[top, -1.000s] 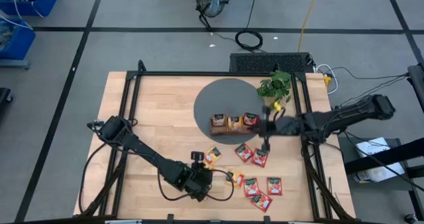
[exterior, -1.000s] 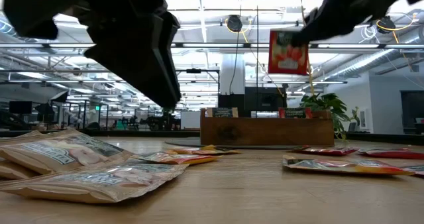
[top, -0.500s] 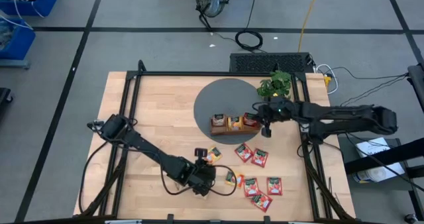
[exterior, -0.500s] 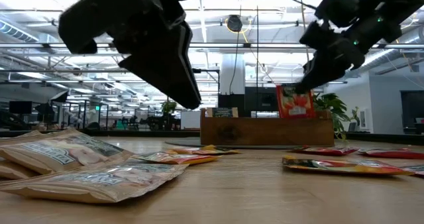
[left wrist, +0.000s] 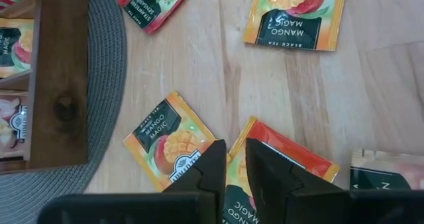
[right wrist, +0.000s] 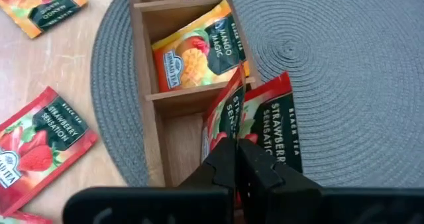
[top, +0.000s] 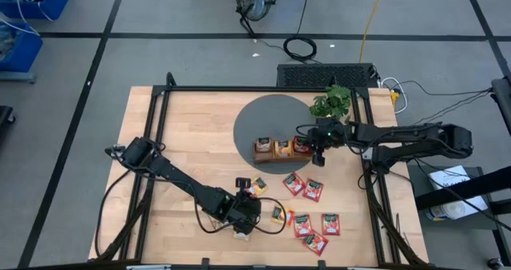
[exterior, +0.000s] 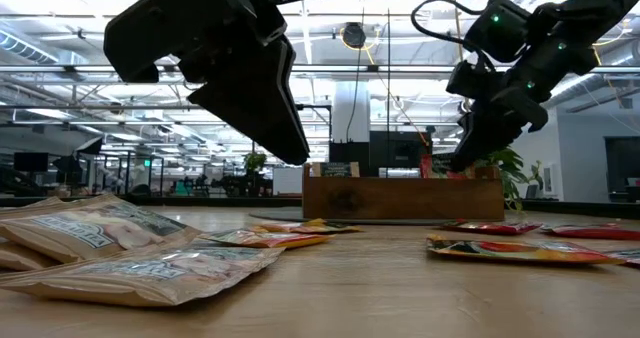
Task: Pick & Place Tea
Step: Put the red tea bag into the right section of the wooden organizer, then put the yellow tea bag into the middle section of the wooden organizer
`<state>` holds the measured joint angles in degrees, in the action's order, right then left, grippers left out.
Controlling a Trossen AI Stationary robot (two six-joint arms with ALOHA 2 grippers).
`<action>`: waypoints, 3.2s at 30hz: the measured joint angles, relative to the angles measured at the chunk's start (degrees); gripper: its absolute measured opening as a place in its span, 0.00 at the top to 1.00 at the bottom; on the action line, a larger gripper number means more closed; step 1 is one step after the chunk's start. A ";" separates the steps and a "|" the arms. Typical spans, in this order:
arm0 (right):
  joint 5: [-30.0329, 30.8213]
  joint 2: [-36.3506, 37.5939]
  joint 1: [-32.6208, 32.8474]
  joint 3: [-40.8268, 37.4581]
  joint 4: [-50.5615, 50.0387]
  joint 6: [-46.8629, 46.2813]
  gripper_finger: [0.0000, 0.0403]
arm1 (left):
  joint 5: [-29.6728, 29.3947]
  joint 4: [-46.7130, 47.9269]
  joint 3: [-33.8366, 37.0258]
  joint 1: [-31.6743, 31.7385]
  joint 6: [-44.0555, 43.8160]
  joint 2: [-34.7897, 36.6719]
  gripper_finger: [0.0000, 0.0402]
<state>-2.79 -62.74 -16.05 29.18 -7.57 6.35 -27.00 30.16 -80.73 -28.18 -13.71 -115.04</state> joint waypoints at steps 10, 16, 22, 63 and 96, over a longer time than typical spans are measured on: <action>5.46 0.13 0.01 0.01 0.07 -0.33 0.84 | 0.02 0.17 0.00 0.00 0.54 0.00 0.85; 7.43 2.16 0.07 0.01 2.53 -1.20 0.72 | -0.01 0.60 0.00 0.01 1.10 0.00 0.85; 7.43 6.54 6.09 0.16 4.53 -4.67 0.70 | -6.48 5.35 -0.02 -0.39 -0.25 0.67 0.85; -0.38 -34.64 32.67 3.51 48.72 -8.70 1.00 | 0.46 -0.35 10.94 7.59 -29.22 1.74 0.85; -1.83 -41.24 32.15 3.97 53.28 -11.67 1.00 | 3.74 -4.93 10.86 7.27 -26.80 1.16 0.85</action>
<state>-4.62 -103.98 16.10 33.15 45.71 -5.32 -23.26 25.22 -69.87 -20.92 -40.51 -113.88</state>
